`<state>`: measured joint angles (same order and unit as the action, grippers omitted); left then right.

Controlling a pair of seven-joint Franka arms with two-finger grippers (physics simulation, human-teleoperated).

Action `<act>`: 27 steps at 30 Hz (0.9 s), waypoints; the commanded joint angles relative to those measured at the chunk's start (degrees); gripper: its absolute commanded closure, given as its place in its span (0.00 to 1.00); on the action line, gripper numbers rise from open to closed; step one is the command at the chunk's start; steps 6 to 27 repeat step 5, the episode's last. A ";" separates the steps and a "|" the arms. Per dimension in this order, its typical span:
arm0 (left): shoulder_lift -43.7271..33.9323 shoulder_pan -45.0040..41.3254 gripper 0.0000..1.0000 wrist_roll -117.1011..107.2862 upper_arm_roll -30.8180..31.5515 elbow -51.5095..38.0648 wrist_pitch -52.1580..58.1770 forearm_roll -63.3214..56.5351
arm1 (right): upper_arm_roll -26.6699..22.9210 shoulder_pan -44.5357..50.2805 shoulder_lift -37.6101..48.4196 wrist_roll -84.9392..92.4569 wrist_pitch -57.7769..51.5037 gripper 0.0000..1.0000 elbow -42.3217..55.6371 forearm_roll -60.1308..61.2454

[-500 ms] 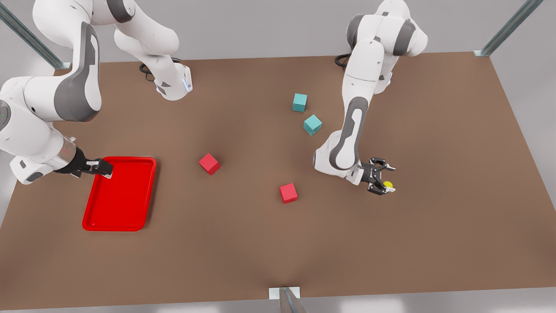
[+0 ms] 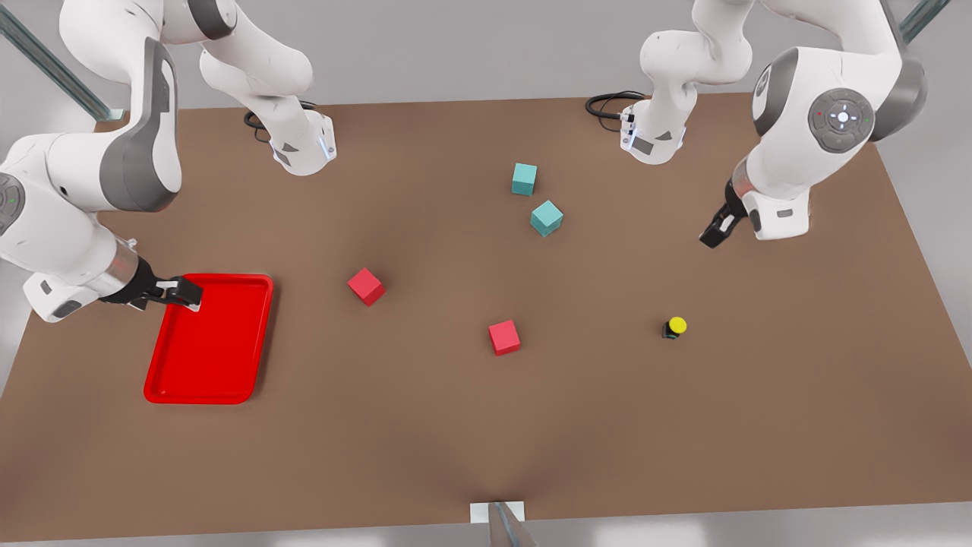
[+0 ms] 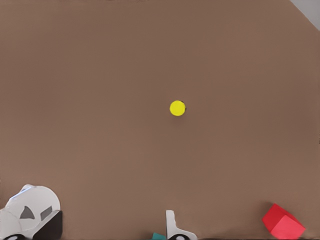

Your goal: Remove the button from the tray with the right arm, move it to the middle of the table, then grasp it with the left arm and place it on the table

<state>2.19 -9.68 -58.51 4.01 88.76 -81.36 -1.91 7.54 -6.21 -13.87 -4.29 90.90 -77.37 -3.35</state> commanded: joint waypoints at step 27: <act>0.00 -0.86 0.00 70.29 0.30 0.18 -1.52 -0.81 | 0.01 -0.03 0.07 -0.01 -0.02 0.00 0.03 0.19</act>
